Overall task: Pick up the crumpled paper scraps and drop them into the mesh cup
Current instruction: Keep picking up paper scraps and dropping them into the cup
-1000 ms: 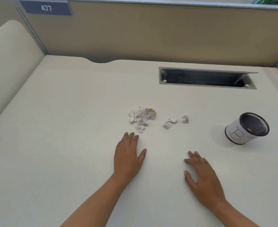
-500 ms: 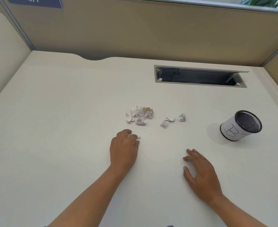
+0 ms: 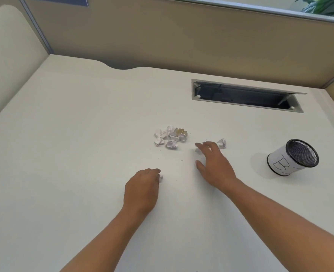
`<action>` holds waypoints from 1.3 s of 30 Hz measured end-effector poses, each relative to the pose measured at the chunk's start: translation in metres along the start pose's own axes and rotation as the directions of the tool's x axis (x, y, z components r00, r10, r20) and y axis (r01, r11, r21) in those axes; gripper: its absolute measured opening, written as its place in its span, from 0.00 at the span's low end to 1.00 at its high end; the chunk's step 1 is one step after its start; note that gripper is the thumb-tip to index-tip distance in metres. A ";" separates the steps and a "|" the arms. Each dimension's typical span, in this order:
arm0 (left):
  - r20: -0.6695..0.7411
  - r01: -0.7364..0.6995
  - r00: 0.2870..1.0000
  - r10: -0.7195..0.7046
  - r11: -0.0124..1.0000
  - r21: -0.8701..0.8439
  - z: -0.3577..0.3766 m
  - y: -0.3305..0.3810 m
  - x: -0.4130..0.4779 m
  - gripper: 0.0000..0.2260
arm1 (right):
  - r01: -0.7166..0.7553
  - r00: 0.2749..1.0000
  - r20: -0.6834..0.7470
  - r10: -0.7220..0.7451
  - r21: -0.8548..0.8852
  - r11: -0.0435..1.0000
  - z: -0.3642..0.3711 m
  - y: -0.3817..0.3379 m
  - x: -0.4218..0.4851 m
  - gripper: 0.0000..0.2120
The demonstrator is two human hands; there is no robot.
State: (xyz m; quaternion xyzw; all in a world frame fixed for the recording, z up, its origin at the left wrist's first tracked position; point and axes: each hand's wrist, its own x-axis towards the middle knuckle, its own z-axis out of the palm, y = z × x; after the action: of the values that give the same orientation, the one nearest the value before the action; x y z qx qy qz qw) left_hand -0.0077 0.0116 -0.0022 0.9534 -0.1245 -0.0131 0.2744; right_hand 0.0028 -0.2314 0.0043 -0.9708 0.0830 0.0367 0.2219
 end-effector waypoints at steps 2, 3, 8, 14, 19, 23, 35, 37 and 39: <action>-0.029 0.051 0.998 -0.053 0.997 -0.053 -0.001 0.004 -0.006 0.10 | 0.000 0.999 0.050 0.002 -0.044 0.999 0.000 0.000 0.008 0.27; -0.031 0.076 0.996 -0.079 0.994 -0.082 -0.001 0.007 -0.008 0.10 | 0.010 0.997 0.074 -0.005 -0.066 0.998 0.000 0.001 0.011 0.26; -0.078 0.118 0.987 -0.139 0.966 -0.231 0.000 0.031 -0.015 0.09 | 0.071 0.994 0.086 -0.066 -0.052 0.996 -0.004 0.007 0.004 0.13; -0.014 0.219 0.963 -0.270 0.809 -0.545 0.010 0.086 -0.006 0.06 | 0.063 0.997 0.037 -0.068 0.111 0.992 -0.020 0.037 -0.046 0.11; 0.037 0.176 0.980 -0.195 0.771 -0.612 0.031 0.152 0.007 0.09 | -0.005 0.999 -0.040 0.015 0.246 0.969 -0.046 0.084 -0.085 0.05; 0.072 0.125 0.992 -0.102 0.774 -0.620 0.051 0.216 0.022 0.04 | -0.045 0.982 -0.152 0.108 0.368 0.929 -0.072 0.127 -0.109 0.05; 0.113 0.069 0.994 -0.006 0.823 -0.563 0.114 0.346 0.082 0.05 | 0.043 0.894 -0.392 0.216 0.556 0.830 -0.144 0.214 -0.127 0.11; 0.105 0.105 0.993 -0.054 0.810 -0.576 0.121 0.346 0.085 0.03 | 0.058 0.887 -0.403 0.227 0.584 0.810 -0.155 0.221 -0.120 0.10; 0.082 0.144 0.989 -0.119 0.787 -0.600 0.124 0.341 0.086 0.06 | 0.051 0.878 -0.391 0.274 0.647 0.761 -0.164 0.229 -0.111 0.09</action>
State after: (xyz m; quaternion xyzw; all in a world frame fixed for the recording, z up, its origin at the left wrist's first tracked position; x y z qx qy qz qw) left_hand -0.0141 -0.3534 0.0758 0.8220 -0.0523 -0.0899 0.5599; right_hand -0.1415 -0.4900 0.0671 -0.8091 0.2006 -0.2130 0.5097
